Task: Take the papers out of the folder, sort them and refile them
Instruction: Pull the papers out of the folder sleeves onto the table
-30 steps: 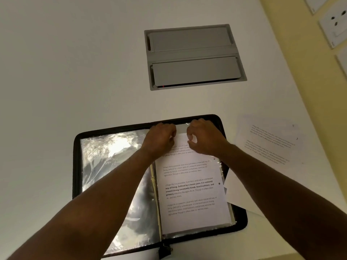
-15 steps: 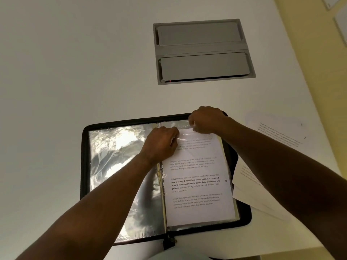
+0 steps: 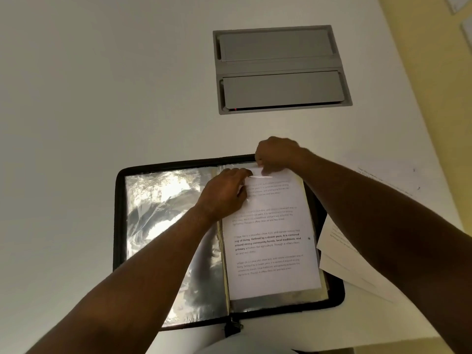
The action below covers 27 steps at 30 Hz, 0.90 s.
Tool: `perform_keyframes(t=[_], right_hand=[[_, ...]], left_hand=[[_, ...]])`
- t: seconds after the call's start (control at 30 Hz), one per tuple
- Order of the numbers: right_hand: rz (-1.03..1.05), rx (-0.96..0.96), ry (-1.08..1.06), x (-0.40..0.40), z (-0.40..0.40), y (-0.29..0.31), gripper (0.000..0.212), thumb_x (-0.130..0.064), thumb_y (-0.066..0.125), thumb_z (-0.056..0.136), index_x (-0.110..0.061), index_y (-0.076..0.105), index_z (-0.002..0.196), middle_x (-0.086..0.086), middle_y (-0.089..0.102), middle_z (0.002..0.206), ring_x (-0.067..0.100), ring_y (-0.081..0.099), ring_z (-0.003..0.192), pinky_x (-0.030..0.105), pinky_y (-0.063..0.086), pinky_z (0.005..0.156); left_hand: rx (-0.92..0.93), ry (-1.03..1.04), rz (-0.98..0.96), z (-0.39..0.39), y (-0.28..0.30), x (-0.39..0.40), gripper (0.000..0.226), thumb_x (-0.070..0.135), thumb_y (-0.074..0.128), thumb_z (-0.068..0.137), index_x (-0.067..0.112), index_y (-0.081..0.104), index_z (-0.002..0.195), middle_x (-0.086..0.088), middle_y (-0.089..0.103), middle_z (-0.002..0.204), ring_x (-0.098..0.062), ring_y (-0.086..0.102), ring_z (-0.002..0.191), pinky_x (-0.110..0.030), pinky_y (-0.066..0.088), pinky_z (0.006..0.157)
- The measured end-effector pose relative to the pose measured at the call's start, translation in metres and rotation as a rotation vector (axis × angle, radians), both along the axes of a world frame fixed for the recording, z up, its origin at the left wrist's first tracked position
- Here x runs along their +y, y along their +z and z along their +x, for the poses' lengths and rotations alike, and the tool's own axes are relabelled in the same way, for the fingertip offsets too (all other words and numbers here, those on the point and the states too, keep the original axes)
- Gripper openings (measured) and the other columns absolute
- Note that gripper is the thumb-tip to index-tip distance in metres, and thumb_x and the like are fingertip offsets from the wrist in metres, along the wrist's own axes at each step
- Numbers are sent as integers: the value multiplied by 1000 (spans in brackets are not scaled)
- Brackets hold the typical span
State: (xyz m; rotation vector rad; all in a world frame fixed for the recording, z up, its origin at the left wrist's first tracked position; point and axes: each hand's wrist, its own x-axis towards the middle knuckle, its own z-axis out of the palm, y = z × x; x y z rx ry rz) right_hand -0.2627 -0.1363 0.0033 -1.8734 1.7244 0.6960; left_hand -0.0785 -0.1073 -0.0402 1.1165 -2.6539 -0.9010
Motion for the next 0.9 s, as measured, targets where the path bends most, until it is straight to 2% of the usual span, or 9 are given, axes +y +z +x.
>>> perform_keyframes(t=[0.13, 0.3, 0.37, 0.47, 0.57, 0.67, 0.77, 0.8, 0.9], right_hand=[[7, -21, 24, -23, -12, 33, 37, -39, 65, 90, -16, 67, 118, 0, 64, 120, 19, 56, 108, 29, 42, 85], [-52, -151, -219, -47, -23, 74, 44, -39, 50, 98, -12, 58, 132, 5, 60, 132, 20, 51, 121, 27, 36, 97], [-81, -202, -290, -57, -28, 90, 42, -37, 51, 98, -9, 60, 129, 8, 62, 128, 22, 54, 117, 28, 38, 94], [-73, -269, -378, -75, -40, 116, 33, -28, 59, 95, -7, 64, 119, 7, 66, 113, 21, 63, 101, 27, 46, 76], [-150, -366, -502, -85, -55, 144, 20, -18, 63, 92, -9, 66, 110, 5, 69, 104, 18, 68, 97, 28, 48, 73], [-307, -471, -575, -82, -73, 171, 3, -17, 64, 91, -15, 64, 93, -1, 66, 90, 11, 65, 81, 26, 52, 75], [-447, -580, -610, -69, -101, 186, 13, -24, 60, 95, -25, 54, 83, -9, 57, 84, 5, 57, 73, 15, 54, 59], [-478, -613, -636, -62, -111, 189, 18, -26, 58, 96, -28, 50, 81, -11, 54, 83, 3, 55, 72, 16, 54, 58], [-569, -696, -725, -33, -144, 193, 19, -40, 61, 91, -30, 48, 81, -16, 54, 87, -3, 54, 76, 23, 51, 74]], left_hand=[[6, -21, -27, -6, 5, 2, 49, 27, 56, 93, 15, 45, 139, -6, 57, 131, -22, 51, 117, -32, 45, 88], [80, -9, -94, -14, 11, 4, 52, 28, 58, 91, 16, 44, 139, -5, 56, 128, -20, 53, 111, -33, 50, 82], [109, 0, -106, -16, 13, 5, 51, 27, 58, 91, 16, 44, 138, -4, 58, 122, -19, 54, 107, -33, 51, 79], [148, 5, -125, -19, 15, 6, 49, 25, 58, 90, 15, 45, 135, -2, 59, 115, -18, 55, 101, -35, 53, 75], [173, 36, -128, -19, 17, 9, 47, 24, 59, 89, 14, 47, 133, -1, 60, 113, -17, 56, 100, -32, 52, 74], [178, 64, -123, -20, 17, 12, 46, 21, 61, 87, 12, 49, 131, -2, 62, 110, -16, 57, 99, -27, 47, 73], [185, 72, -88, -21, 14, 12, 42, 18, 58, 86, 15, 53, 127, 0, 62, 108, -14, 56, 98, -23, 43, 76], [185, 74, -78, -21, 12, 12, 39, 18, 57, 86, 16, 55, 125, 1, 62, 108, -13, 56, 98, -24, 43, 76], [187, 92, -26, -23, 5, 10, 33, 18, 51, 87, 19, 60, 119, 4, 62, 104, -14, 57, 96, -30, 49, 77]])
